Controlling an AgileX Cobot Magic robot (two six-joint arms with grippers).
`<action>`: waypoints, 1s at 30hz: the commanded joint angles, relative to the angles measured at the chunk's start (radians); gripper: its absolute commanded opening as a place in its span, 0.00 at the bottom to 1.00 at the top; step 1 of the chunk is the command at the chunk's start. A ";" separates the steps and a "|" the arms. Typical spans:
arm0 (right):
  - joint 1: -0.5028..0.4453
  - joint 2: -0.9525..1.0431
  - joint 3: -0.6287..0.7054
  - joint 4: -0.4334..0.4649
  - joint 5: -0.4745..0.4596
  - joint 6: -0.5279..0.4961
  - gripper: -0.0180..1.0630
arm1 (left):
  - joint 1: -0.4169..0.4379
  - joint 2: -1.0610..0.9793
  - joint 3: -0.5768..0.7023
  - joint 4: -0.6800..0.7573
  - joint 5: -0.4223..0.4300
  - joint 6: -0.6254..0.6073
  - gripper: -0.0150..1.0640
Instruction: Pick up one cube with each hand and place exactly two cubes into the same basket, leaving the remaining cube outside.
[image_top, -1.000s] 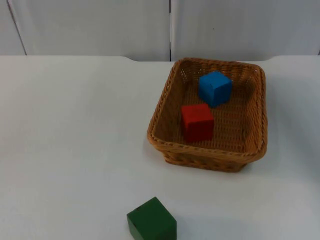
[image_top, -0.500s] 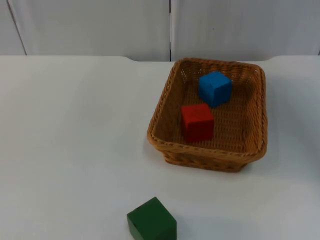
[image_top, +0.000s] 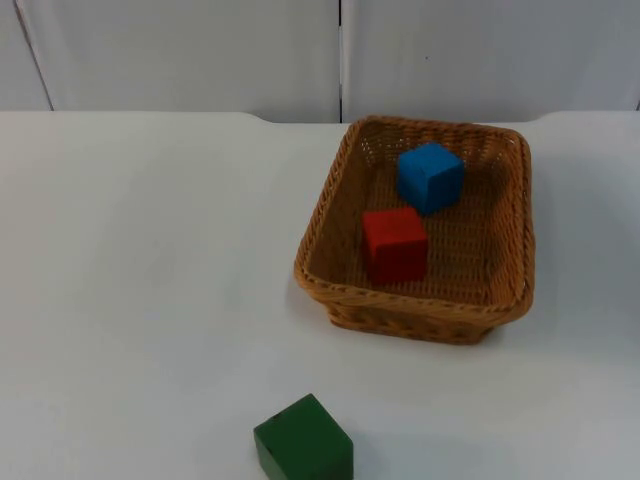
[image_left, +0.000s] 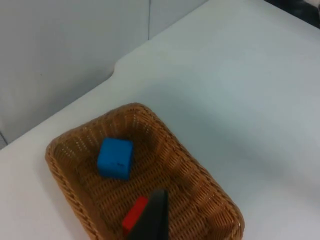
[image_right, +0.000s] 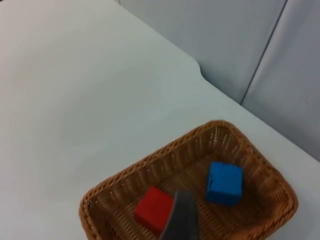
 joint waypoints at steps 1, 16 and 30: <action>0.000 -0.040 0.046 0.005 -0.034 0.000 0.62 | 0.000 -0.028 0.025 0.005 -0.017 -0.005 0.82; 0.000 -0.264 0.267 0.017 -0.098 0.003 0.62 | 0.000 -0.107 0.105 0.007 -0.016 -0.005 0.82; 0.000 -0.606 0.568 0.041 -0.201 0.010 0.62 | 0.000 -0.261 0.232 0.003 -0.030 -0.001 0.82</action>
